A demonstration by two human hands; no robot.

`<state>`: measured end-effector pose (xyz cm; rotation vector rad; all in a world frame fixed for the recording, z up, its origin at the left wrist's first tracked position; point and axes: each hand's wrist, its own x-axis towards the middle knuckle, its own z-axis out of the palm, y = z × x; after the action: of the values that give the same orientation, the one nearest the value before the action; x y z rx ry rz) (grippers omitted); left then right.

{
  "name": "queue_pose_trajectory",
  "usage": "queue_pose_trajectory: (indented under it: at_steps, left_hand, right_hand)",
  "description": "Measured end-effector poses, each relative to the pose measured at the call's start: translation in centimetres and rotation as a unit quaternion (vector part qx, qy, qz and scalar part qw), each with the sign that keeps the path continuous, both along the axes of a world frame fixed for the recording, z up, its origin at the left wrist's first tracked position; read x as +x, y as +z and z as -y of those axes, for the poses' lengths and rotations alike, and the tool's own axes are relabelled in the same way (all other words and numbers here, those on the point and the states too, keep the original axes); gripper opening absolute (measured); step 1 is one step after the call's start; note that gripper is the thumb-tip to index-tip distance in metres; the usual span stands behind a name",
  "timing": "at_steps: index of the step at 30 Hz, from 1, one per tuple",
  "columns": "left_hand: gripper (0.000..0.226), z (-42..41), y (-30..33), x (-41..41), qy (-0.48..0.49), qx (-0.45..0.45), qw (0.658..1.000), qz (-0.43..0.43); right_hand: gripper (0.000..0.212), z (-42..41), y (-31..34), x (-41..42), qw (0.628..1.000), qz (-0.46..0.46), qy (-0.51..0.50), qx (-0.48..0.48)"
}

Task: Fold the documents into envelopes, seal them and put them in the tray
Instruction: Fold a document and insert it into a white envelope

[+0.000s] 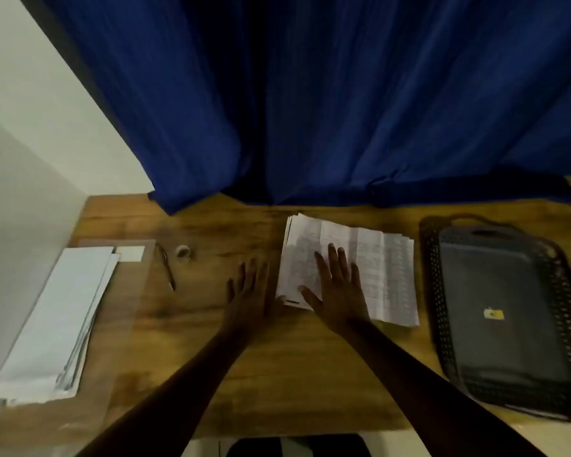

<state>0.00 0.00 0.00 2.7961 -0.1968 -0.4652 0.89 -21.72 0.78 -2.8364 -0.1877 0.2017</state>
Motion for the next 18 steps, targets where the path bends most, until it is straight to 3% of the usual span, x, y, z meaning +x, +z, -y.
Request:
queue_pose_trajectory:
  at_steps: [2, 9, 18]
  left_hand:
    - [0.094, 0.4, -1.8, -0.3, -0.004, 0.01, 1.0, 0.006]
    - [0.08, 0.9, -5.0, -1.7, -0.005, 0.056, 0.985, 0.16]
    - [0.08, 1.0, -6.4, -2.1, -0.017, 0.042, 0.976, 0.212]
  right_hand:
    - [0.089, 0.2, -1.8, -0.4, 1.0, -0.01, -0.005, -0.007]
    - [0.087, 0.8, -5.9, -0.9, 0.998, 0.043, 0.014, -0.036]
    - [0.09, 1.1, -6.8, -0.8, 0.997, 0.073, 0.02, -0.03]
